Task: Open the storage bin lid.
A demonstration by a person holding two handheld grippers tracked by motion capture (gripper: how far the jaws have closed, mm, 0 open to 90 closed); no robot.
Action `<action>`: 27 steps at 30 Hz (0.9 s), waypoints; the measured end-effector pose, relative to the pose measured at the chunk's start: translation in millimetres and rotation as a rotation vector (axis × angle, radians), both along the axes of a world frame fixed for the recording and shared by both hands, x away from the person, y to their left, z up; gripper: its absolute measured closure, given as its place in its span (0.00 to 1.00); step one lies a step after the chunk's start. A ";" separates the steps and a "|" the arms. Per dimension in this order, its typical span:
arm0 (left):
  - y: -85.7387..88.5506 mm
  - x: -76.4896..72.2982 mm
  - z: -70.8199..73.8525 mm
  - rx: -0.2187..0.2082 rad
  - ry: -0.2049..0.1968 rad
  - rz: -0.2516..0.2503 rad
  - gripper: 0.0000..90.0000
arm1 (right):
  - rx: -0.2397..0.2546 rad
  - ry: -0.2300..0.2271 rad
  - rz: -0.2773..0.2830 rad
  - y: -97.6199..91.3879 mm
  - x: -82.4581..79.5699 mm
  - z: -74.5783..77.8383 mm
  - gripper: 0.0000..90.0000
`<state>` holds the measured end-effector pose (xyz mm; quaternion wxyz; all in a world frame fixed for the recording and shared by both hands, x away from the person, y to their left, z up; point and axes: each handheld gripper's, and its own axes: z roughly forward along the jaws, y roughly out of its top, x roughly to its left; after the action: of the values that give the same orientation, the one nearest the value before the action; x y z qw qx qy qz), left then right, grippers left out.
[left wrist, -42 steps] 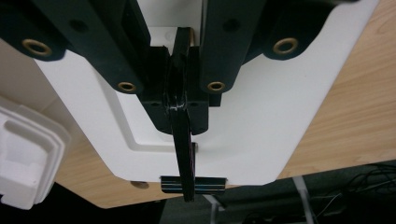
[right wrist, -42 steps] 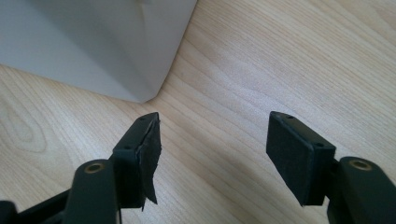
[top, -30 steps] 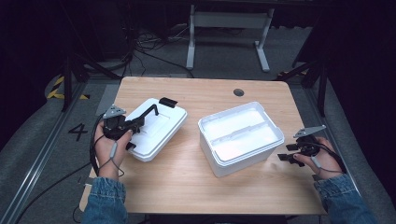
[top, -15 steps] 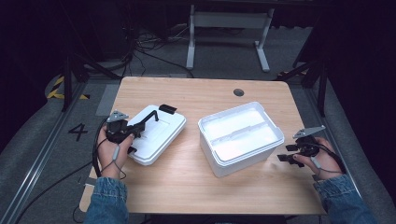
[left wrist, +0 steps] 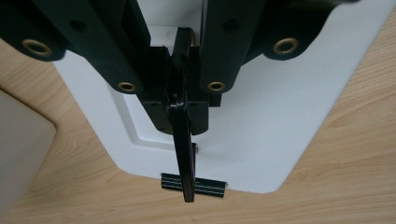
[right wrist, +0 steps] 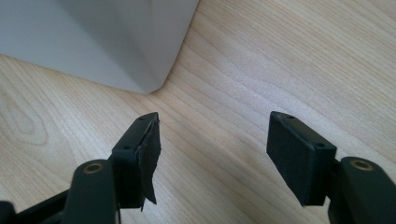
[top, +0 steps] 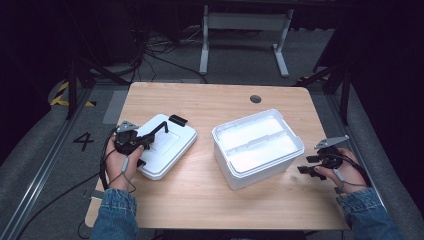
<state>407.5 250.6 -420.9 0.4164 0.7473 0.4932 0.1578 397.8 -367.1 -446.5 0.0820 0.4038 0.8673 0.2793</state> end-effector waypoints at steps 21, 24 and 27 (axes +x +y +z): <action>-5.1 6.6 -12.8 0.071 0.090 -0.044 0.92 | 0.003 0.006 -0.010 -4.7 -1.8 -2.8 0.40; -4.6 5.4 -11.8 0.040 0.066 -0.042 0.85 | 0.003 0.004 -0.010 -4.9 -1.7 -2.2 0.39; -5.1 3.5 -8.3 0.041 0.046 -0.046 0.74 | 0.006 0.005 -0.010 -4.9 -1.6 -2.0 0.39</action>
<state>411.0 245.6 -429.1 0.3930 0.7702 0.4821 0.1413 396.3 -372.0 -448.5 0.0801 0.4092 0.8646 0.2804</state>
